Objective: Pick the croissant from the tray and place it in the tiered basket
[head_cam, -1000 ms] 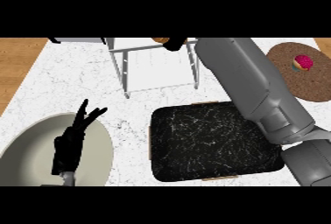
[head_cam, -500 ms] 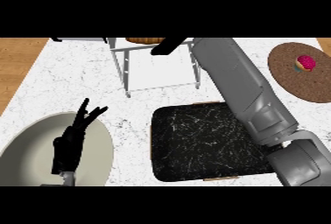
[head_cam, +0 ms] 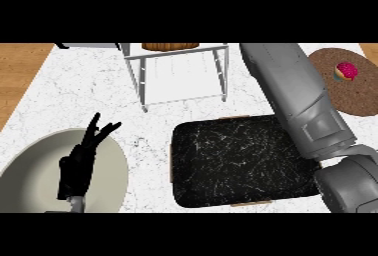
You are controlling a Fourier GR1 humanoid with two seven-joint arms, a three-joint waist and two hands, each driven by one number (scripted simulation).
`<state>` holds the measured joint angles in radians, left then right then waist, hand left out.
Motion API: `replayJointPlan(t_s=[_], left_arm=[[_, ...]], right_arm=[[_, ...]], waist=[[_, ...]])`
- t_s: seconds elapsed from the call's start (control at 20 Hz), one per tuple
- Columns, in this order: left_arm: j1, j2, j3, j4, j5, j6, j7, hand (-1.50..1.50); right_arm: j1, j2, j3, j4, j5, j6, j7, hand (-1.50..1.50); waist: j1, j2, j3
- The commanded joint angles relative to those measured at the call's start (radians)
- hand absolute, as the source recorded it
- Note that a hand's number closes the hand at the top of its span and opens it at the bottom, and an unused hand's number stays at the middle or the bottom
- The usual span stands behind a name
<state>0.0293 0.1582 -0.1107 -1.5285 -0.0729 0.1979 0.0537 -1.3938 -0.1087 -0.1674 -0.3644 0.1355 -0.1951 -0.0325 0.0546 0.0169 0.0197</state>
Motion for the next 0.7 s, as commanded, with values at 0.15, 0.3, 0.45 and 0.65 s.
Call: replayJointPlan(t_s=[0.15, 0.3, 0.45, 0.65], left_arm=[[0.039, -0.025, 0.005, 0.047, 0.023, -0.004, 0.053, 0.0], [0.057, -0.057, -0.016, 0.055, 0.008, 0.013, 0.033, 0.0], [0.084, -0.054, -0.014, 0.047, 0.001, 0.017, 0.028, 0.0], [0.065, -0.043, 0.004, 0.082, 0.007, 0.0, 0.003, 0.0]], right_arm=[[0.009, -0.19, -0.093, 0.026, -0.029, -0.103, 0.008, -1.5], [0.054, -0.257, -0.13, 0.041, -0.059, -0.059, -0.003, -1.5], [0.08, -0.38, -0.165, 0.052, -0.089, 0.045, -0.004, -1.5], [0.129, -0.534, -0.199, 0.076, -0.118, 0.206, -0.015, -1.5]], waist=[[-0.023, 0.001, -0.02], [-0.031, -0.002, -0.02], [-0.032, -0.002, -0.019], [-0.036, 0.003, -0.019]])
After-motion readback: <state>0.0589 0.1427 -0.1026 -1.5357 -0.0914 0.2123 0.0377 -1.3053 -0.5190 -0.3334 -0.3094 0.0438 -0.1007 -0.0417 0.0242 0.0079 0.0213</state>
